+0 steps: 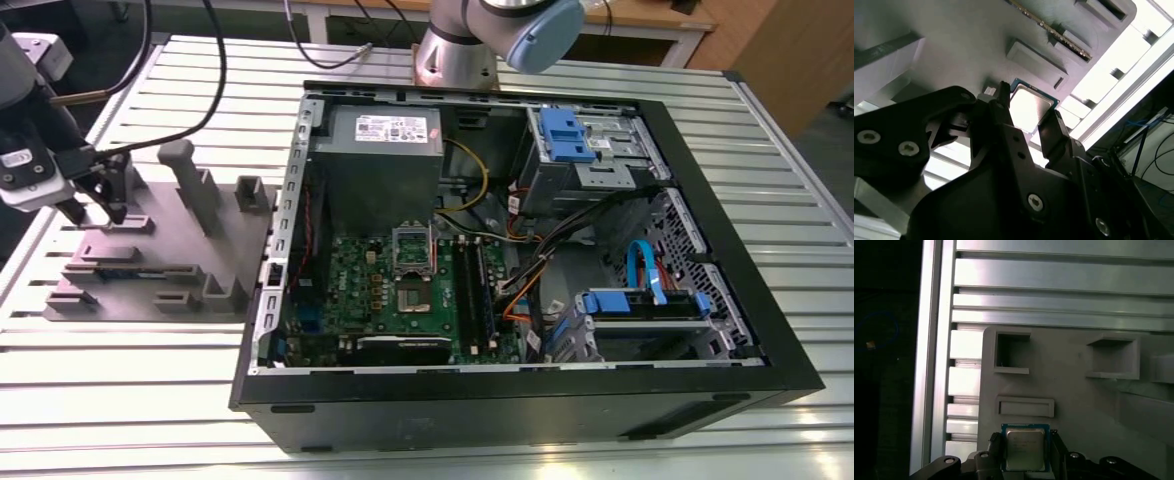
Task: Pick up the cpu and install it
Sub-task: 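Pick up the cpu and move it towards the insertion slot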
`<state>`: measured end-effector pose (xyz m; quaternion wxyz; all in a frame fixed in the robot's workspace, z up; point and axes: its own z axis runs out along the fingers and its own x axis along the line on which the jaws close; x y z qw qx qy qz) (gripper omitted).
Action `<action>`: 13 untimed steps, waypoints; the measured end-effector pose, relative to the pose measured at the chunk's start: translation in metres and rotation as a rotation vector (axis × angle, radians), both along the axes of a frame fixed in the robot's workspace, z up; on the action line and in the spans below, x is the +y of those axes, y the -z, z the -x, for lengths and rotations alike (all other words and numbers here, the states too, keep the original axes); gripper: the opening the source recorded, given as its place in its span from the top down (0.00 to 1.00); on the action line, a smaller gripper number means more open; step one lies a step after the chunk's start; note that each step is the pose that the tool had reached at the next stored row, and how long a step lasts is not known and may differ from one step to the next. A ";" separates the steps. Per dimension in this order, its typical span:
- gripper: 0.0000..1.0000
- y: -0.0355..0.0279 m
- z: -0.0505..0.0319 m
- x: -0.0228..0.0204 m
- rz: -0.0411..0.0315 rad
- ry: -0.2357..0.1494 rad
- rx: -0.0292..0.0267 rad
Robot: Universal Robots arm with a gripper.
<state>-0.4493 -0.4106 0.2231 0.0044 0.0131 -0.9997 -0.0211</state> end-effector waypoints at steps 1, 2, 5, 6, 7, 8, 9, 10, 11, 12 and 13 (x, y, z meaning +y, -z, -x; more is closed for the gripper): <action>0.53 -0.0006 0.0000 0.0000 0.0001 0.000 0.0001; 0.53 -0.0011 0.0000 0.0000 0.0000 0.000 0.0000; 0.53 -0.0025 0.0000 0.0000 0.0001 0.000 0.0001; 0.53 -0.0030 0.0000 0.0000 0.0001 0.000 0.0001; 0.53 -0.0035 0.0000 0.0000 0.0000 0.000 0.0001; 0.53 -0.0040 0.0000 0.0000 0.0000 0.000 0.0000; 0.53 -0.0045 0.0000 0.0000 0.0001 0.000 0.0000; 0.53 -0.0052 0.0000 0.0000 0.0000 0.000 0.0001; 0.53 -0.0057 0.0000 0.0000 0.0000 0.000 0.0000; 0.53 -0.0063 0.0000 0.0000 0.0001 0.000 0.0001; 0.53 -0.0071 0.0000 0.0000 0.0000 0.000 0.0001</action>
